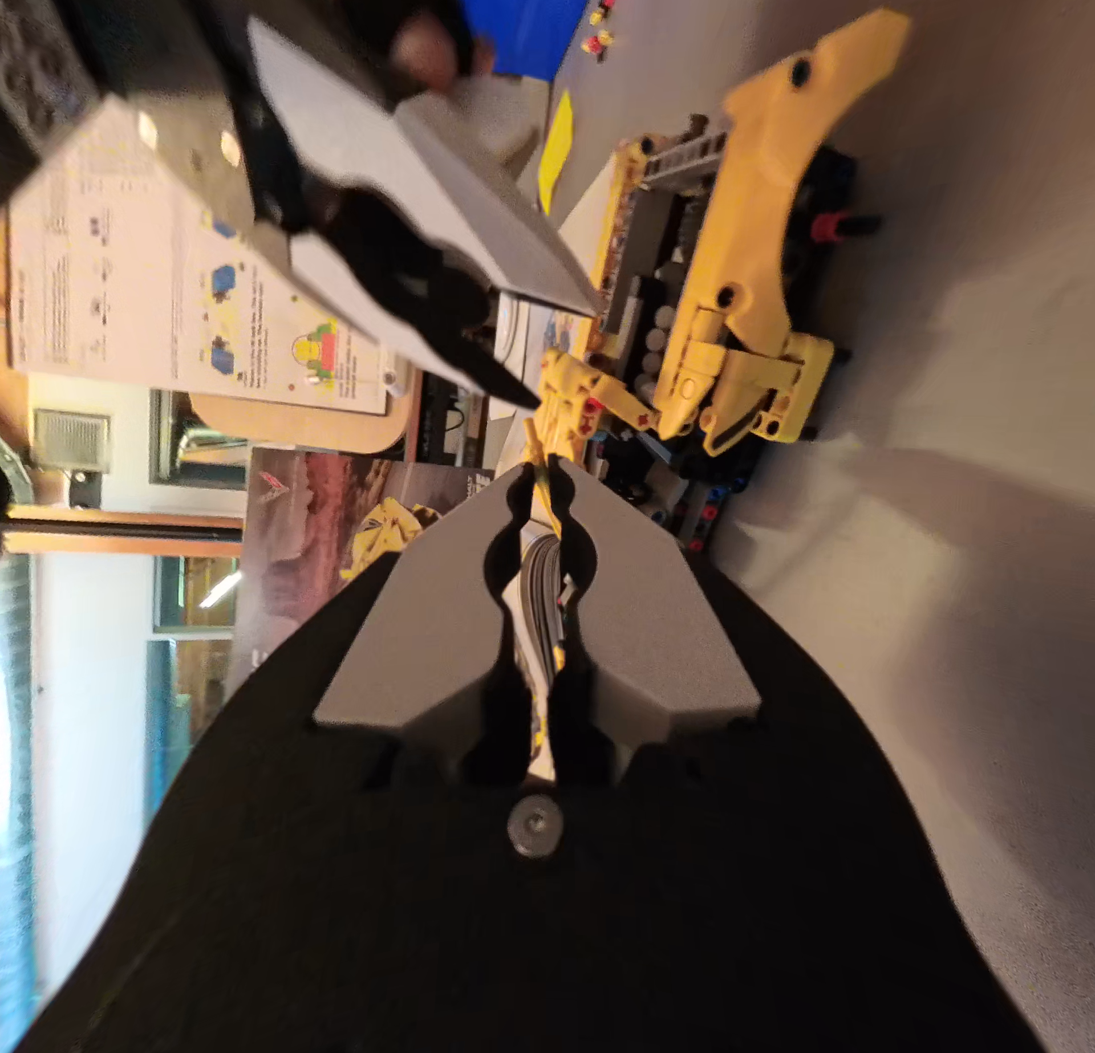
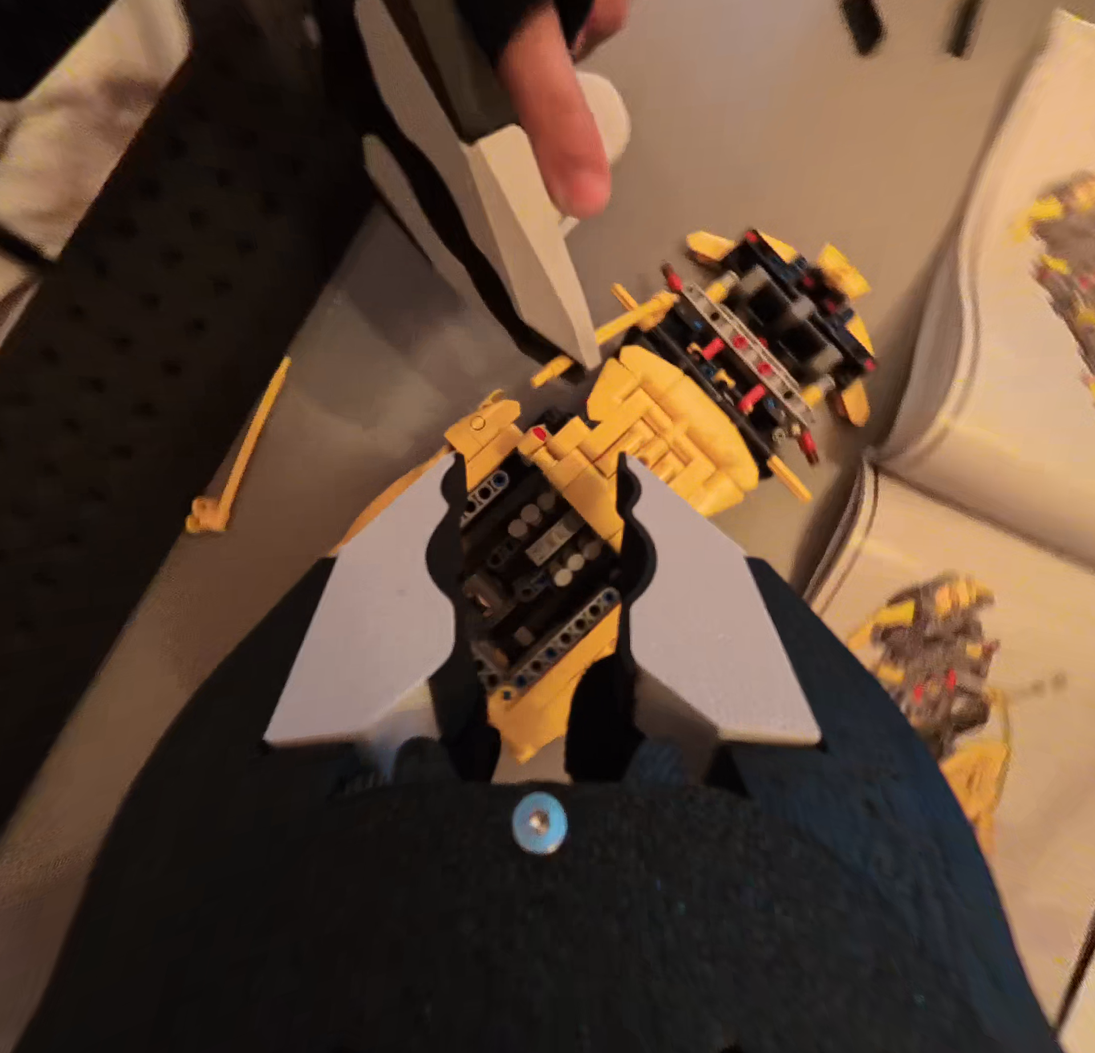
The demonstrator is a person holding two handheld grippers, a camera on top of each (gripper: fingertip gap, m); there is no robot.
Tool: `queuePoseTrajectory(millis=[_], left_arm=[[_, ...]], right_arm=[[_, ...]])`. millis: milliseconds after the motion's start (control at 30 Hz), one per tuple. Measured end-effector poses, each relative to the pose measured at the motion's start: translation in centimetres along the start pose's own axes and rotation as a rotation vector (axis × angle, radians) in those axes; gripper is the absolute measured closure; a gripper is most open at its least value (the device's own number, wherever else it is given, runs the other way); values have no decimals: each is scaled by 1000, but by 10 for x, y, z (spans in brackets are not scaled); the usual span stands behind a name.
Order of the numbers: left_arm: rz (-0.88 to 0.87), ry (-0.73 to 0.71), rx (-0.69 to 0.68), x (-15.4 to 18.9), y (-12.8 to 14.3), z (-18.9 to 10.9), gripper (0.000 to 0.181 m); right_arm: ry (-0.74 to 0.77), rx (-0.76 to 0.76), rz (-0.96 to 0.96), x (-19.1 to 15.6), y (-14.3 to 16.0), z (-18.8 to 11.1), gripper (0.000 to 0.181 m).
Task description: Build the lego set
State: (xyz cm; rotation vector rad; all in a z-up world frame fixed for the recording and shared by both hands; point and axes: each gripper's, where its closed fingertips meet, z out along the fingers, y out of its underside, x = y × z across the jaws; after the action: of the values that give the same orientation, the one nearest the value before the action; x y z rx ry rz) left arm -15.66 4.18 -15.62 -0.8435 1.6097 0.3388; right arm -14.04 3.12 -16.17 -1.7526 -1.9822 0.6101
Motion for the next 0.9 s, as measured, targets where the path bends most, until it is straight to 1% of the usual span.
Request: queuePoseTrajectory(millis=[33,100,133,167,200,267,300,367,467,500,600,667,700,767,800,867,900], left_arm=[[-40,-8,8,-2,1,0,177],[-120,20,38,-2,1,2,177],[-152,43,54,-1,1,2,178],[-168,60,68,-1,1,2,178],[-183,87,86,0,1,1,178],[-213,161,123,8,-1,-3,178],[-214,177,134,9,-1,-4,178],[-203,186,134,9,0,-5,178],[-212,188,120,6,3,-5,178],[-232,191,119,4,4,-6,178],[-302,173,108,-7,10,-6,177],[-378,207,97,-11,14,-3,178],[-405,219,90,-14,16,-1,178],[-415,254,82,-15,17,2,178],[-401,275,81,-14,17,3,178],[-344,323,101,-9,13,4,178],[-316,335,114,-8,11,5,178]], right_arm=[[74,18,73,-1,-1,-3,134],[236,89,275,-1,-6,-8,147],[264,133,381,-10,-9,-7,150],[332,142,500,-12,-5,-5,155],[420,127,613,-12,4,-3,157],[541,143,808,-15,14,4,160],[574,182,880,-16,13,7,163],[596,269,962,-17,5,14,161],[624,345,1005,-12,-5,19,158],[639,338,1015,-10,-3,22,154],[685,328,1034,-5,0,25,153],[710,338,1045,-3,-1,25,156],[718,320,1044,-2,0,25,158],[727,218,1009,-4,7,28,160],[739,179,979,-5,9,27,158],[736,144,941,-8,13,24,162],[708,154,936,-10,14,24,169]])
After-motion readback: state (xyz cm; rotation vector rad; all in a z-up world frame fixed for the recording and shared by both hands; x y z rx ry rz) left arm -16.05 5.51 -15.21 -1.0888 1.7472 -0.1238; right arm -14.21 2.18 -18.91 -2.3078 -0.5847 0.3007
